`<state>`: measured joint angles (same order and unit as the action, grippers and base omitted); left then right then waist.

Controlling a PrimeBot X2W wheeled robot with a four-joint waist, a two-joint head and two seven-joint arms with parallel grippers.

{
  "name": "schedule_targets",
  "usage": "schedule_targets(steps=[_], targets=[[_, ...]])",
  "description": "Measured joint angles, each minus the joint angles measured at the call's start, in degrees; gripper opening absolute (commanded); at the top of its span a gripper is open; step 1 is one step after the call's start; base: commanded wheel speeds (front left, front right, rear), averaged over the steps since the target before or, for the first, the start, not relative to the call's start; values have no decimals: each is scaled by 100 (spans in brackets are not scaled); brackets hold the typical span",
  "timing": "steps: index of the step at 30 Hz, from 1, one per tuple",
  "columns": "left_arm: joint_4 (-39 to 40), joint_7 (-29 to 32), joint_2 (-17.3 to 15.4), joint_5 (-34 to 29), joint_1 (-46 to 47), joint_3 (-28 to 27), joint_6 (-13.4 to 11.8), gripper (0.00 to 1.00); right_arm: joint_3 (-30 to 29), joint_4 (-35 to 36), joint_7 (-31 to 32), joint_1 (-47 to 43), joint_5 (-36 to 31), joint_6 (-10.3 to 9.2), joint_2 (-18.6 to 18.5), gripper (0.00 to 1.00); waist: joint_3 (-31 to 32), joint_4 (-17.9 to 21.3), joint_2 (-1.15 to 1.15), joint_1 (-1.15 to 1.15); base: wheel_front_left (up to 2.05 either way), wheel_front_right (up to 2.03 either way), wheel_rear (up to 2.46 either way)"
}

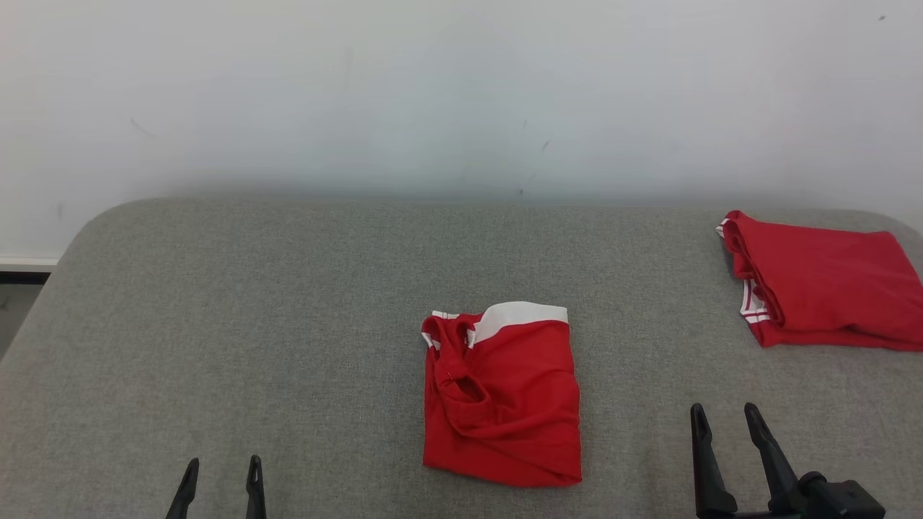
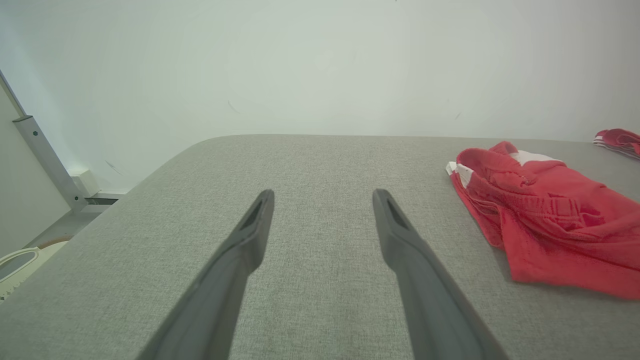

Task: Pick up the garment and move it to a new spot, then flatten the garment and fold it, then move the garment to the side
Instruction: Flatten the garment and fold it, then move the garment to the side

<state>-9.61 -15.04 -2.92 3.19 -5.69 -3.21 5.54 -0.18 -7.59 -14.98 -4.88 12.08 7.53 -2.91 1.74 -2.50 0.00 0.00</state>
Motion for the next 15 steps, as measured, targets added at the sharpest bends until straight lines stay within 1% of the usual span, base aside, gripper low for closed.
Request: schedule_targets(steps=[15], targets=[[18,0,1,44,0,30,-52,100,46,-52,0,7,1,0,1,100,8,-19,0,0,0,0,0]])
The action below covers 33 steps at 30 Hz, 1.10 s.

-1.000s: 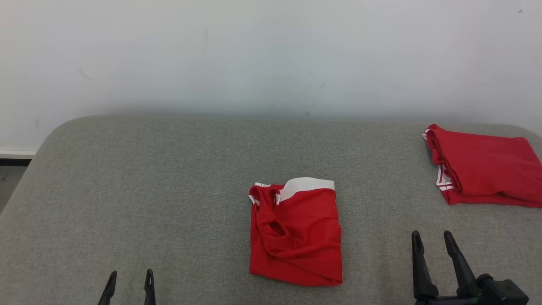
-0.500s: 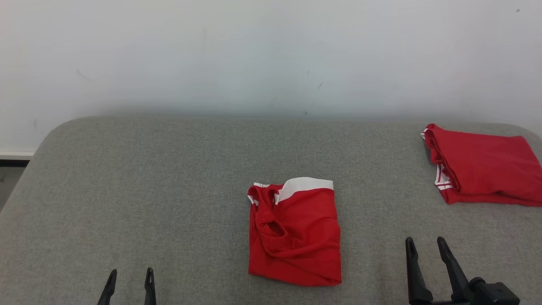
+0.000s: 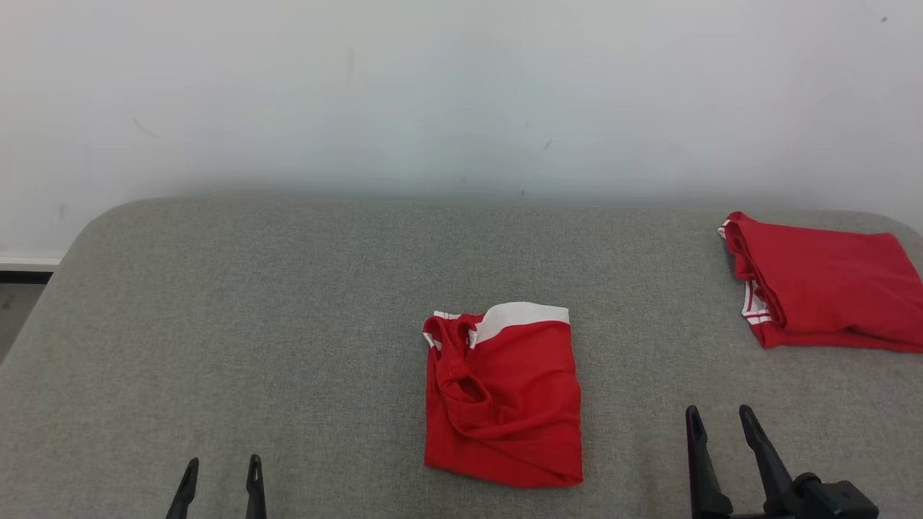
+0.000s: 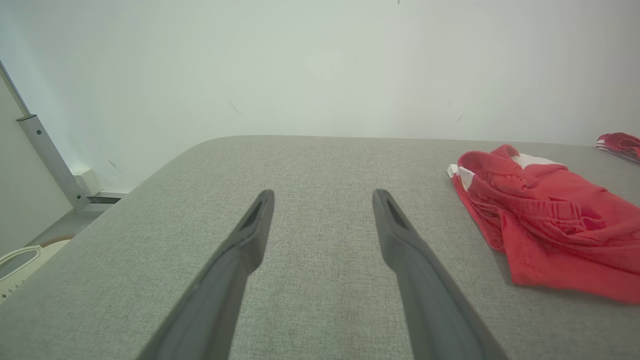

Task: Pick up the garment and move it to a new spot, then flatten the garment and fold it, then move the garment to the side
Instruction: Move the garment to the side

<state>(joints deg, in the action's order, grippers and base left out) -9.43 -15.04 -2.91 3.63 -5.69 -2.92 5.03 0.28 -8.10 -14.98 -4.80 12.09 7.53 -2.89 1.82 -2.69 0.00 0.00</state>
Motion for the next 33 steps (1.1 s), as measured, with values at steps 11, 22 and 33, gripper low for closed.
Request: schedule_targets(steps=[11,22,33], targets=[[-23,0,0,96,1,86,-46,100,670,-1394,0,1172,22,0,3,100,-31,-3,0,0,0,0,0],[-88,0,1,143,107,267,-43,100,1117,-4051,245,3087,303,0,5,100,-114,-226,0,0,0,0,0],[-168,0,1,137,303,378,38,100,1581,-5850,546,3998,1013,0,3,100,-297,-513,0,0,0,0,0]])
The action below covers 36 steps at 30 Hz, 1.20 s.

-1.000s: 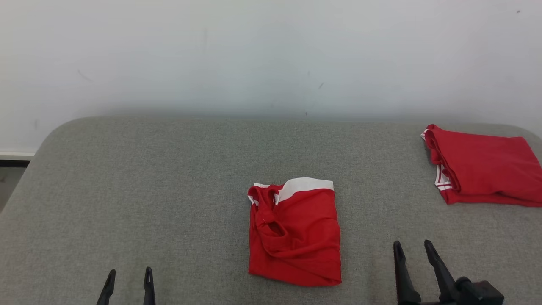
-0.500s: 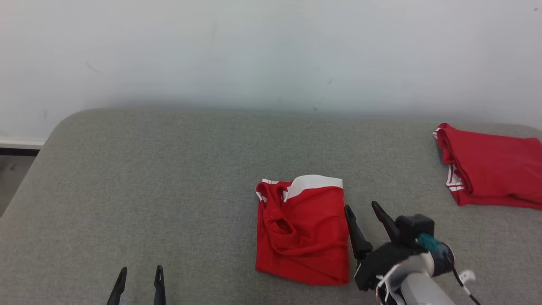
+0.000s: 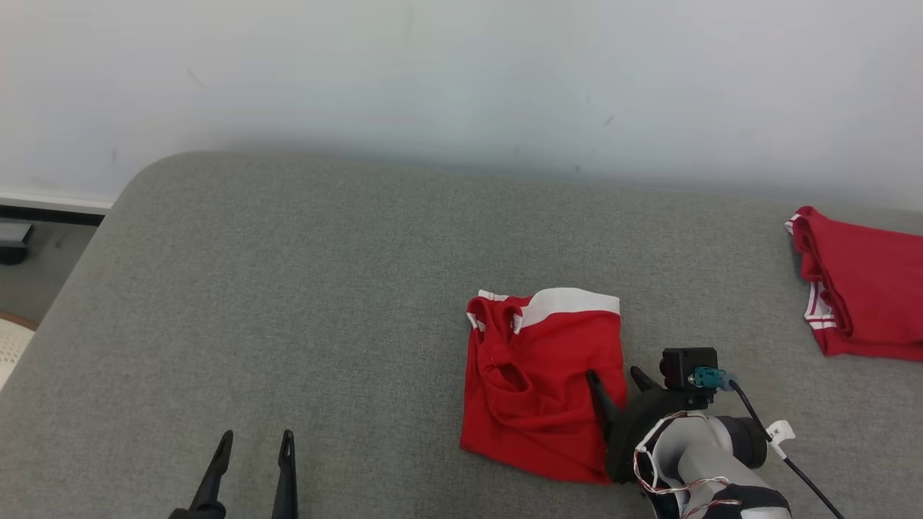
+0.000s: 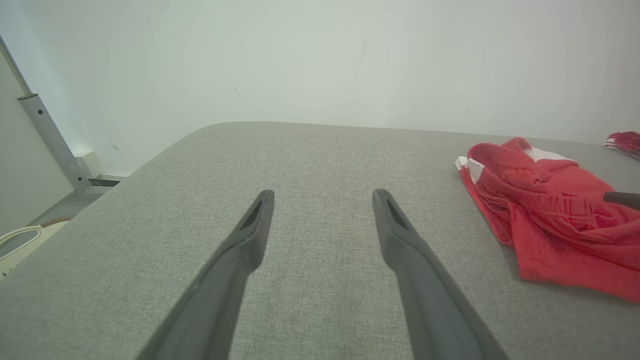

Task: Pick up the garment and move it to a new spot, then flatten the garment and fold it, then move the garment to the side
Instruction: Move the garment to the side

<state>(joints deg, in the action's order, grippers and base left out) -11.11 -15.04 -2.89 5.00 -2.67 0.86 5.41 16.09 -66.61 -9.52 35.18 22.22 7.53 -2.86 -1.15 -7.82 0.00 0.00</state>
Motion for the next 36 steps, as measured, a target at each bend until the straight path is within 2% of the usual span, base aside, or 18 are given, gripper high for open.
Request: schedule_targets(steps=[3,9,10,11,12,18,23,29,36], targets=[[-30,0,1,-7,104,22,16,100,157,-264,51,103,187,0,0,100,-90,-65,0,0,0,0,0],[-103,0,0,-21,291,21,60,100,501,-352,266,205,749,0,-10,100,-233,-214,0,0,0,0,0],[-109,0,0,-23,294,13,63,100,565,-345,300,226,859,0,-16,76,-248,-234,0,0,0,0,0],[-120,0,0,-22,293,5,64,100,643,-333,305,231,958,0,-19,29,-260,-251,0,0,0,0,0],[-123,0,0,-22,293,-5,65,100,704,-331,301,233,1014,0,-19,0,-270,-262,0,0,0,0,0],[-131,0,0,14,288,-83,64,100,955,-501,47,408,1070,-7,2,0,-282,-185,0,0,0,0,0],[-120,0,1,73,293,-85,56,100,1110,-649,-135,812,701,-7,-35,0,-317,-50,0,0,0,0,0],[-85,-1,0,151,371,-98,41,100,1419,-679,-203,1308,285,-7,-356,0,-406,159,0,0,0,0,0],[41,-1,0,265,609,-45,18,100,2037,-606,250,1953,-29,-7,-931,0,-688,436,1,0,0,0,0]])
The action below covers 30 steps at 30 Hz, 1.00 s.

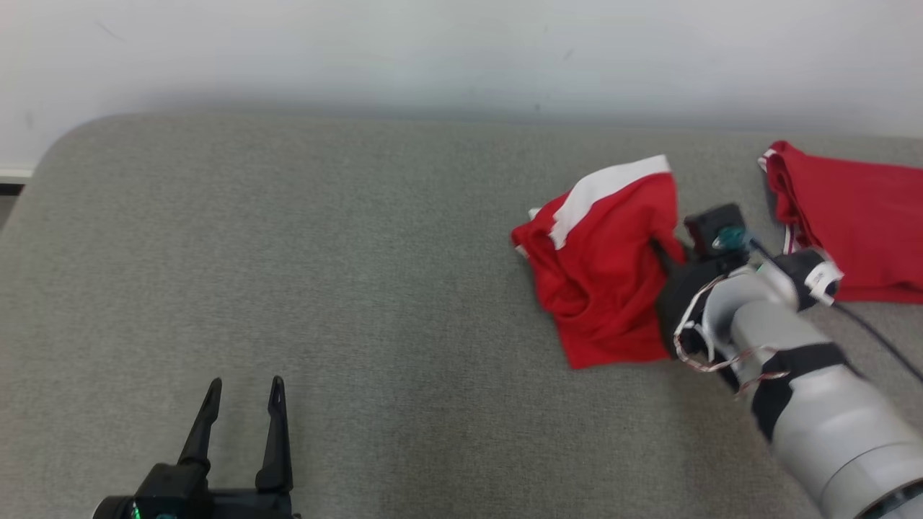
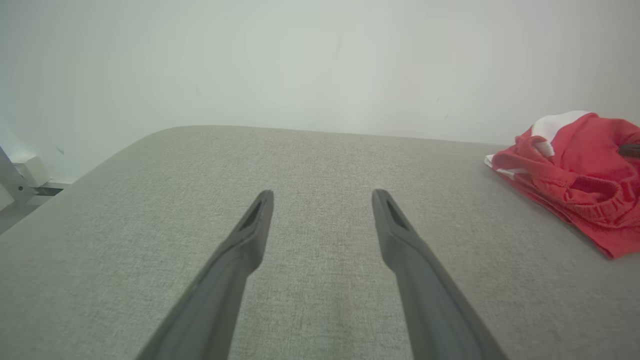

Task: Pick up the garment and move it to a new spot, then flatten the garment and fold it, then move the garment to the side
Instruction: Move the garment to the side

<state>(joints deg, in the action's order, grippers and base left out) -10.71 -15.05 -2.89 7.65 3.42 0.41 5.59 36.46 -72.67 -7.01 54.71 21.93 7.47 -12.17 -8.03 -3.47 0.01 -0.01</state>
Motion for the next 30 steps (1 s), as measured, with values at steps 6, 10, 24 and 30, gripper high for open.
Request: schedule_targets(steps=[6,10,24,30], targets=[[138,1,2,2,255,76,15,100,425,238,408,516,-26,0,-552,0,-320,155,0,0,0,0,0],[233,1,0,-24,397,111,46,100,704,461,691,787,93,0,-880,0,-548,232,0,0,0,0,0],[633,1,2,-260,635,211,104,100,1405,1091,1428,1530,851,0,-2184,0,-1130,409,0,0,0,0,0],[776,1,2,-327,745,231,147,100,1538,1202,1591,1699,1157,0,-2652,0,-1342,432,0,0,0,0,0]])
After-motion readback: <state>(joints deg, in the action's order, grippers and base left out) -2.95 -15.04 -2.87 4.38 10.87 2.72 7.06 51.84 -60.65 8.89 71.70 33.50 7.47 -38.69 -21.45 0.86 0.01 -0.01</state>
